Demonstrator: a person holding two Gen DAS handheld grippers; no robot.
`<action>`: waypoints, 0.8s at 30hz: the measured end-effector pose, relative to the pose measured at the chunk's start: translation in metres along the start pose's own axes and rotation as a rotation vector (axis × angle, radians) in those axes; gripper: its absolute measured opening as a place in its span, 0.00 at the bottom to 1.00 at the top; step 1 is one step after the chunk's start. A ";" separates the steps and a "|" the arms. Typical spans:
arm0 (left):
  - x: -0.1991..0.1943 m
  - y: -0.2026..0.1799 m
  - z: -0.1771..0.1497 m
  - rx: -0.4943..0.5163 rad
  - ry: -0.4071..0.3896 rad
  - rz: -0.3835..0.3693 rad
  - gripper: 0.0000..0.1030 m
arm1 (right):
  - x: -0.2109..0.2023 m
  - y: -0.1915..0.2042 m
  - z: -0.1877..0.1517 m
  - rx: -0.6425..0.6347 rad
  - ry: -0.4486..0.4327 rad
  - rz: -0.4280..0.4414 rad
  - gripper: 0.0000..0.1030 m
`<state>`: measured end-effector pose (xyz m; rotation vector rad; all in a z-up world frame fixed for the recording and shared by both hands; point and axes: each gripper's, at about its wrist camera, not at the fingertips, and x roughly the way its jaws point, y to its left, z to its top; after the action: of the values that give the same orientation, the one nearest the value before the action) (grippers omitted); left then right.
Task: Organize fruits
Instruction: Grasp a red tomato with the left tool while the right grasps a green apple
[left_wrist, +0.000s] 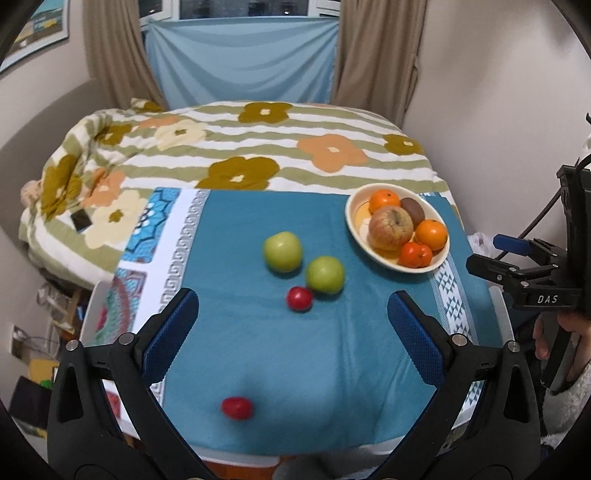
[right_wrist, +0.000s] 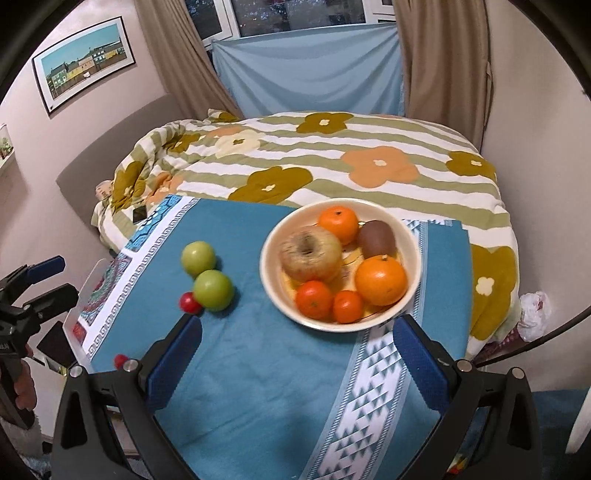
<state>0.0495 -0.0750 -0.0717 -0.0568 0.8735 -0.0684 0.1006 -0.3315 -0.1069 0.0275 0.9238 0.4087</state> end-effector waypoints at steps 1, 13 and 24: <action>-0.002 0.005 -0.003 -0.006 0.001 0.002 1.00 | 0.000 0.004 -0.001 0.001 0.000 0.004 1.00; -0.010 0.060 -0.052 -0.102 0.033 0.035 1.00 | 0.013 0.059 -0.012 -0.063 0.006 0.001 1.00; 0.025 0.067 -0.096 -0.254 0.107 0.143 1.00 | 0.069 0.079 -0.007 -0.165 0.055 0.109 1.00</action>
<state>-0.0062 -0.0126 -0.1573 -0.2296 0.9874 0.1750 0.1055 -0.2353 -0.1488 -0.0842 0.9425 0.5886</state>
